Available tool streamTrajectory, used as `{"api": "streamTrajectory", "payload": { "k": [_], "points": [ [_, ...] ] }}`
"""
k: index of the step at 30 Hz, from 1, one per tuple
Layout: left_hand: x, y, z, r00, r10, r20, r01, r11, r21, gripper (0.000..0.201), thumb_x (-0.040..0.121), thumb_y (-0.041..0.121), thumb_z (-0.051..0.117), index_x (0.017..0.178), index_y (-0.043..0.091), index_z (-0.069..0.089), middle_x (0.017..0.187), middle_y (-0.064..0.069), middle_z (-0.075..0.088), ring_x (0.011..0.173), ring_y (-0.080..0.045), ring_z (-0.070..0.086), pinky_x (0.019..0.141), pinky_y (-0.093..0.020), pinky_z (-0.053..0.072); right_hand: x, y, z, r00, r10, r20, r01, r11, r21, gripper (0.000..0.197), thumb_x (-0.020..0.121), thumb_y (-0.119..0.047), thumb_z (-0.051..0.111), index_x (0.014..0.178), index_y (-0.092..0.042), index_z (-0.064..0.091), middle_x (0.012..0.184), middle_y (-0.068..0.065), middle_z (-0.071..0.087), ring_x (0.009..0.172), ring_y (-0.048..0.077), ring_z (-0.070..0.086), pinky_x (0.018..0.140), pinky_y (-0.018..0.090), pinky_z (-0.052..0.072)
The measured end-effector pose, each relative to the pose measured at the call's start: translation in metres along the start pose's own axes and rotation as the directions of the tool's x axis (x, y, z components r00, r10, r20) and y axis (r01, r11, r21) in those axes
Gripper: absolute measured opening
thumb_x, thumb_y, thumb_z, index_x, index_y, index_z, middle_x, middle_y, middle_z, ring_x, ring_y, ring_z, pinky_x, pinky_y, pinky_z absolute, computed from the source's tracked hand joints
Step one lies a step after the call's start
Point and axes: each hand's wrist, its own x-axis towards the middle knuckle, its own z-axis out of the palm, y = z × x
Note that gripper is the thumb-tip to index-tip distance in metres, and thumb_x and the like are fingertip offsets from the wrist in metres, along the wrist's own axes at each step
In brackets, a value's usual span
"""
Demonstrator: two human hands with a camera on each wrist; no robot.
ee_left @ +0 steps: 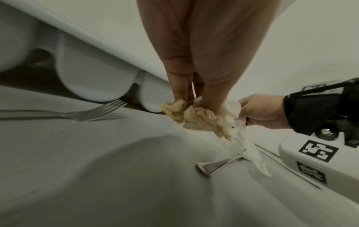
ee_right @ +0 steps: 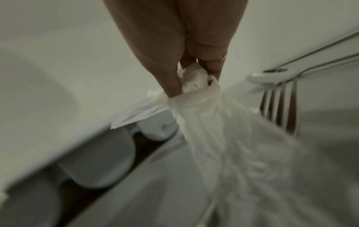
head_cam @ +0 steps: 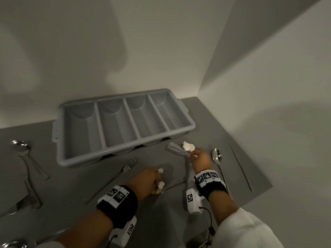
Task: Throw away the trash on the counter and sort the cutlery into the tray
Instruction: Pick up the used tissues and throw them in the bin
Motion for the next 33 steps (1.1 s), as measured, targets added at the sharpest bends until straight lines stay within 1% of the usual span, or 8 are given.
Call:
{"api": "streamTrajectory", "payload": {
  "k": [3,5,8,10,14,20,25,33],
  "points": [
    [-0.001,0.025,0.014,0.986,0.109,0.125,-0.134,0.967,0.216,0.020,0.088,0.001,0.044,0.079,0.010,0.060,0.123,-0.018,0.057,0.097,-0.023,0.056,0.074,-0.018,0.046,-0.024,0.008,-0.031,0.984,-0.055,-0.167,0.078,0.988,0.136,0.007,0.082,0.001,0.060,0.084,0.003,0.068,0.099,0.015,0.064,0.081,0.019,0.059,0.064,0.003,0.035],
    [0.002,0.039,0.030,0.967,0.164,0.195,-0.224,0.912,0.344,0.023,0.086,0.007,0.046,0.093,-0.007,0.064,0.119,-0.019,0.058,0.097,-0.026,0.059,0.075,-0.020,0.043,-0.045,0.026,-0.055,0.960,-0.073,-0.271,0.125,0.975,0.181,0.005,0.080,0.000,0.064,0.080,0.003,0.067,0.106,0.015,0.065,0.093,0.025,0.060,0.066,0.005,0.036],
    [0.000,0.063,0.067,0.906,0.266,0.331,-0.392,0.822,0.414,0.043,0.071,0.022,0.040,0.086,-0.008,0.067,0.105,-0.024,0.062,0.093,-0.032,0.059,0.078,-0.028,0.045,-0.083,0.062,-0.091,0.935,-0.035,-0.353,0.115,0.971,0.208,0.004,0.080,0.000,0.064,0.078,0.002,0.067,0.106,0.010,0.064,0.094,0.020,0.057,0.067,0.000,0.036],
    [-0.002,0.075,0.099,0.875,0.292,0.386,-0.452,0.779,0.435,0.045,0.072,0.022,0.038,0.092,-0.007,0.066,0.109,-0.026,0.060,0.092,-0.029,0.057,0.074,-0.021,0.043,-0.110,0.091,-0.117,0.903,-0.006,-0.430,0.104,0.973,0.206,0.003,0.078,0.000,0.066,0.078,0.002,0.068,0.107,0.013,0.066,0.093,0.023,0.059,0.068,0.005,0.035],
    [-0.015,0.093,0.174,0.808,0.323,0.494,-0.563,0.672,0.482,0.028,0.081,0.011,0.049,0.098,-0.002,0.067,0.115,-0.019,0.060,0.103,-0.031,0.058,0.078,-0.021,0.037,-0.171,0.161,-0.158,0.848,0.089,-0.522,0.046,0.970,0.240,0.003,0.077,-0.001,0.068,0.080,-0.001,0.069,0.108,0.011,0.066,0.093,0.017,0.057,0.072,-0.009,0.033],
    [-0.040,0.102,0.290,0.675,0.339,0.656,-0.715,0.520,0.467,0.022,0.083,0.006,0.053,0.100,0.002,0.067,0.113,-0.017,0.059,0.101,-0.033,0.058,0.084,-0.033,0.042,-0.259,0.266,-0.185,0.764,0.305,-0.568,-0.134,0.937,0.323,0.004,0.076,0.000,0.069,0.080,-0.002,0.069,0.105,0.018,0.068,0.094,0.025,0.061,0.071,-0.010,0.034],
    [-0.040,0.084,0.375,0.629,0.245,0.738,-0.726,0.525,0.444,0.027,0.085,0.002,0.048,0.104,0.001,0.066,0.115,-0.017,0.060,0.103,-0.033,0.058,0.086,-0.032,0.043,-0.310,0.331,-0.188,0.667,0.513,-0.541,-0.303,0.849,0.432,0.009,0.078,-0.004,0.067,0.075,-0.012,0.065,0.107,0.016,0.068,0.100,0.028,0.062,0.082,0.018,0.037],
    [0.028,-0.001,0.477,0.632,0.106,0.768,-0.618,0.667,0.416,0.024,0.083,0.004,0.057,0.104,0.009,0.067,0.115,-0.013,0.062,0.105,-0.028,0.060,0.086,-0.025,0.043,-0.333,0.432,-0.132,0.491,0.749,-0.444,-0.530,0.662,0.530,0.006,0.081,-0.009,0.065,0.085,-0.007,0.069,0.101,0.014,0.069,0.086,0.020,0.057,0.078,0.022,0.036]
  ]
}}
